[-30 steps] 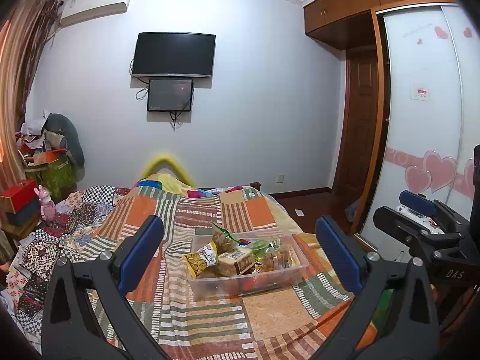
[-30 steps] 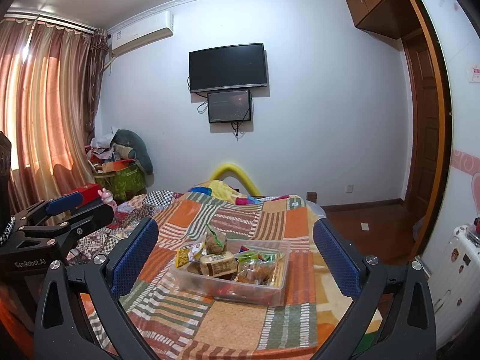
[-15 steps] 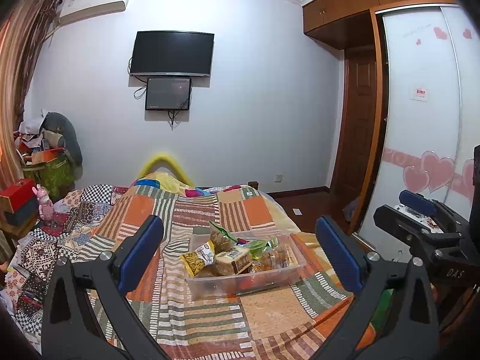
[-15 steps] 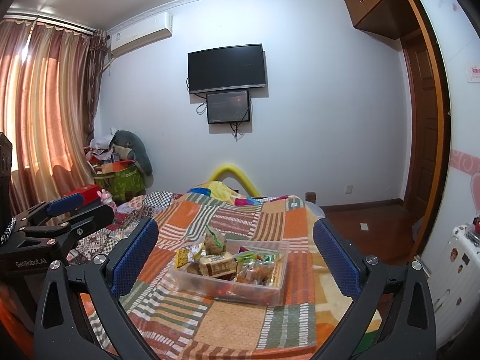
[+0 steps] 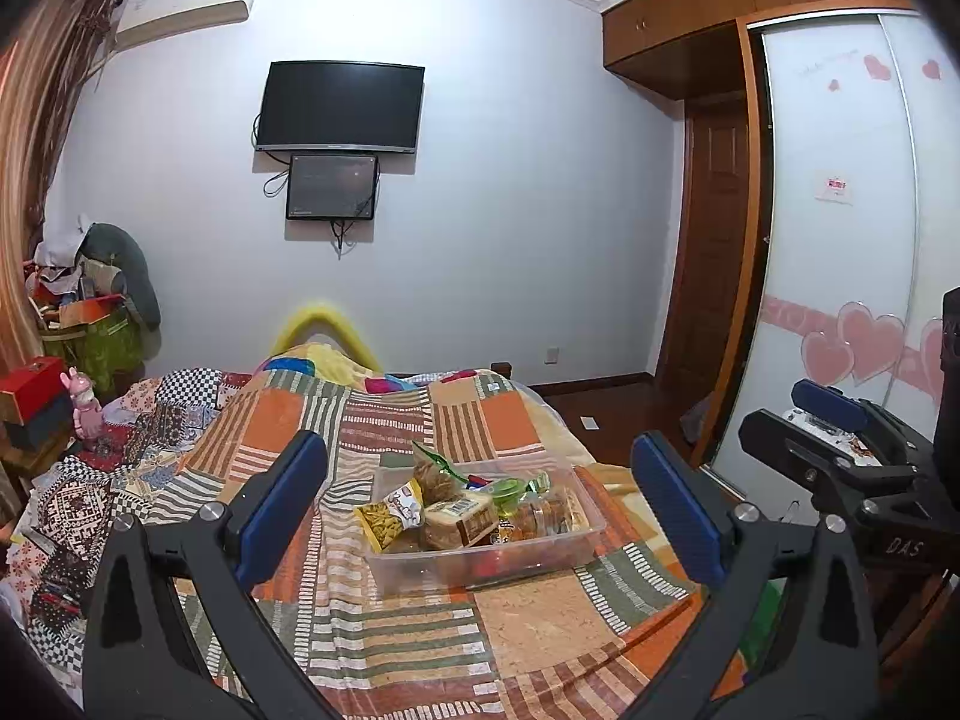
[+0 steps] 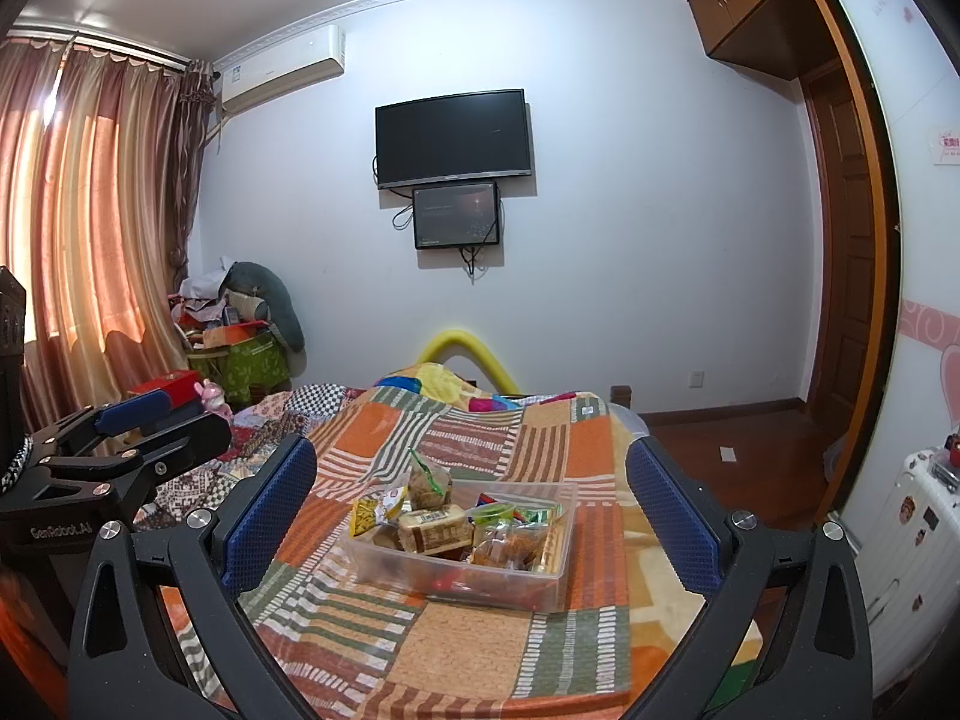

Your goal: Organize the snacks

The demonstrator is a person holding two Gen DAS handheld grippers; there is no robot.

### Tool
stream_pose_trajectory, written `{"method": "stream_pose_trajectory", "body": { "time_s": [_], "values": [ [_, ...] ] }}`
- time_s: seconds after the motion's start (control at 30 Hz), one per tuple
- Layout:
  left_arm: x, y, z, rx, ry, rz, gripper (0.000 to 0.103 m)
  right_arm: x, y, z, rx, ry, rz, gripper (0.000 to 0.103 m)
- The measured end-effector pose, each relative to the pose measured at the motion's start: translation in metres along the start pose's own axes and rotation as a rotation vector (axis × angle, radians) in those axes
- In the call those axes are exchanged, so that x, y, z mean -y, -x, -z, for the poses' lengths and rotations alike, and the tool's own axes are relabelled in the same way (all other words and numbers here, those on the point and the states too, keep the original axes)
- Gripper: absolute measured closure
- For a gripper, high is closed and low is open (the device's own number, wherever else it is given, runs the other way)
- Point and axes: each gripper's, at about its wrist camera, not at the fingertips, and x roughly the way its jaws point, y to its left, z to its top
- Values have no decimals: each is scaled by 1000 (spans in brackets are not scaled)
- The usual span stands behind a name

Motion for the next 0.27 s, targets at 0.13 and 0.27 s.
{"method": "stream_pose_trajectory", "body": {
  "time_s": [0.13,0.27],
  "values": [
    [0,1,0,0,3,0,0,0,2,-1,-2,2,0,0],
    [0,0,0,-2,-1,0,0,1,2,-1,-3,0,0,0]
  ]
}}
